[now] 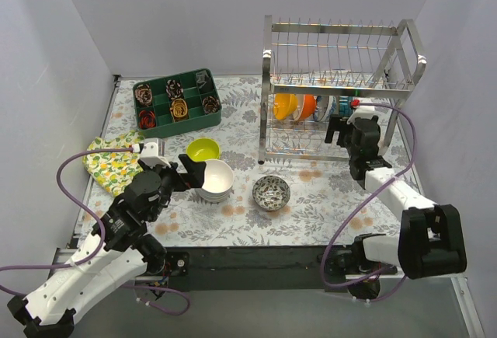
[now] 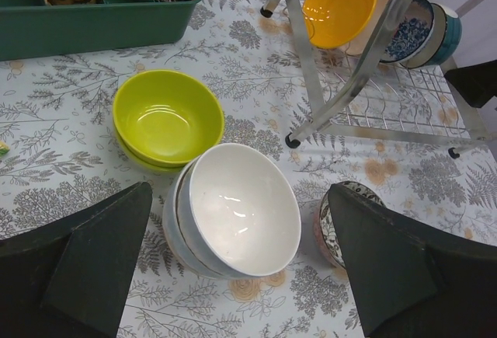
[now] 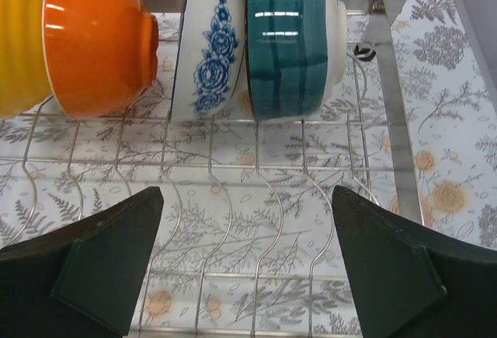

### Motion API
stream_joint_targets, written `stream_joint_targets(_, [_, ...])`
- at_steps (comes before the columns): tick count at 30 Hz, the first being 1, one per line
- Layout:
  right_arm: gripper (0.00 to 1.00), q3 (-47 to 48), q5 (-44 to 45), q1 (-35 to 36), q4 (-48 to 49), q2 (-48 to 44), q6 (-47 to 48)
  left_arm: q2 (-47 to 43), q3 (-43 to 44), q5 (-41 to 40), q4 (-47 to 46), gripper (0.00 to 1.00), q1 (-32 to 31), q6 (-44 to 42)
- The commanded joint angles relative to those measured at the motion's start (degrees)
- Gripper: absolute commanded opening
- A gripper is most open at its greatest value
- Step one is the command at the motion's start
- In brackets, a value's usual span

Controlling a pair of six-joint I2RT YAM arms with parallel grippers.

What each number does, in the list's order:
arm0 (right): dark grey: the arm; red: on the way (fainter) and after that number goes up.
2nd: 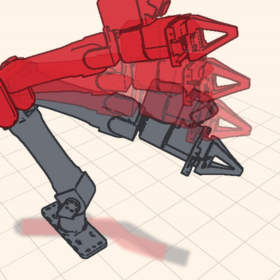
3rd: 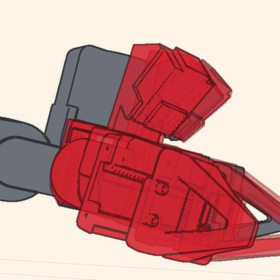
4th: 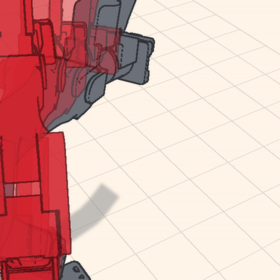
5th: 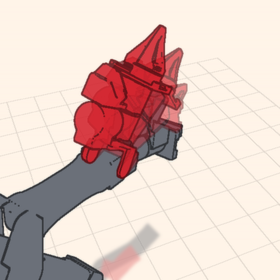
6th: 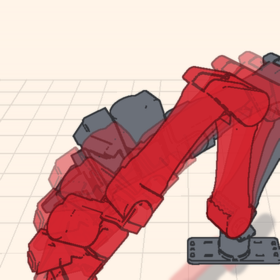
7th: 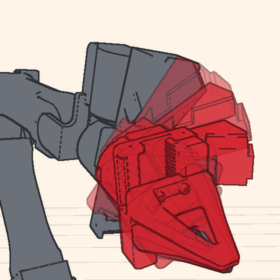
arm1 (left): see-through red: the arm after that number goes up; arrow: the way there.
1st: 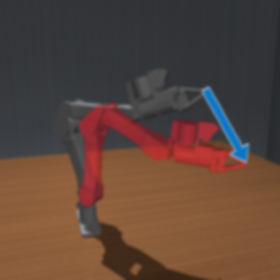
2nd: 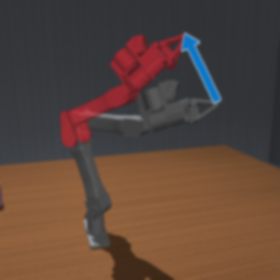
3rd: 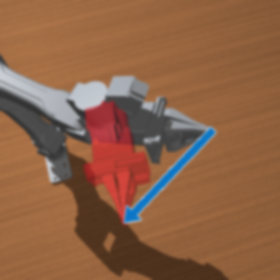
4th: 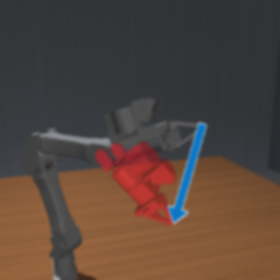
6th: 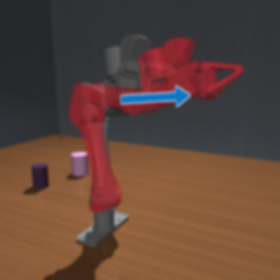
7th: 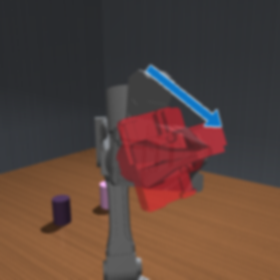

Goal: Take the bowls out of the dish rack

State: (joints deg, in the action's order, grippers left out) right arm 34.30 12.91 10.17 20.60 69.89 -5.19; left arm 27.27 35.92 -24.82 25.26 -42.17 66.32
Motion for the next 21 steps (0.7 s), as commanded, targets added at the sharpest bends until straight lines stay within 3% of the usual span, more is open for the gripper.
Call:
stream_joint_targets(1, [0.98, 5.3, -2.8, -1.8, 7.6, 5.8, 7.6, -1.4, -0.8, 0.5, -0.1, 0.98, 0.2, -1.3])
stream_joint_targets(11, [0.99, 10.5, -2.8, -3.2, 10.7, 18.1, 15.5, -3.3, -0.8, 0.3, -0.2, 0.98, 0.3, -1.7])
stream_joint_targets(21, [0.99, 12.6, -3.1, -6.1, 14.8, 24.1, 15.9, -3.2, -1.1, 0.7, -0.5, 0.98, 0.3, -2.1])
